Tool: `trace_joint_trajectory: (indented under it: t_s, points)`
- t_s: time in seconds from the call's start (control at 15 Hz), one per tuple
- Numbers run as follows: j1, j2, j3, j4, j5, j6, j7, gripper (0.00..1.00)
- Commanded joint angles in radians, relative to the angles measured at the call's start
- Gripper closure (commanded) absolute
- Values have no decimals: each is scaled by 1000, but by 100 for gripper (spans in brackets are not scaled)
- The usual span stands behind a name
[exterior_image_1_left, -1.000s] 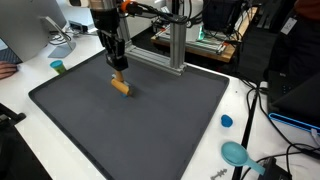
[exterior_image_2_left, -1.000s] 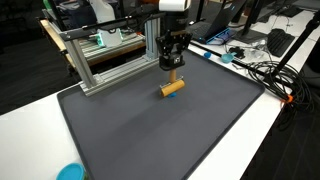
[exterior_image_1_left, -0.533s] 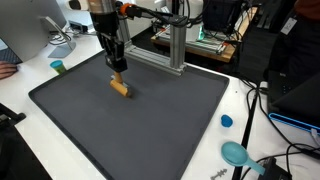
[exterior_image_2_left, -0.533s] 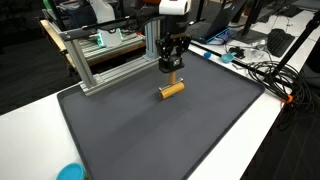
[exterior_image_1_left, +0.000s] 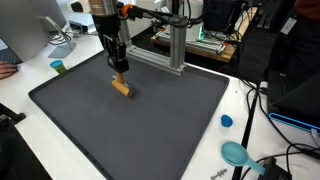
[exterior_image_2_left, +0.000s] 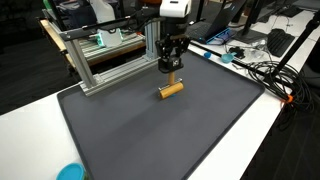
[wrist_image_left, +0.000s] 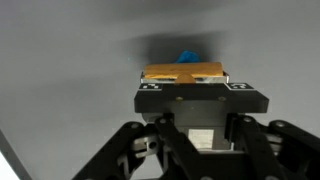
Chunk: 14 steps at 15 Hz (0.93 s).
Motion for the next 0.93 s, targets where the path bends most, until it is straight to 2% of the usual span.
trace_joint_trajectory:
  t_s: [0.0,0.53,0.87]
  points:
    - [19,40,-21,9,-27,-39,21,78]
    - [10,60,-9,12,3,-62,-13,78]
    - [20,75,-17,14,-22,-76,6,78]
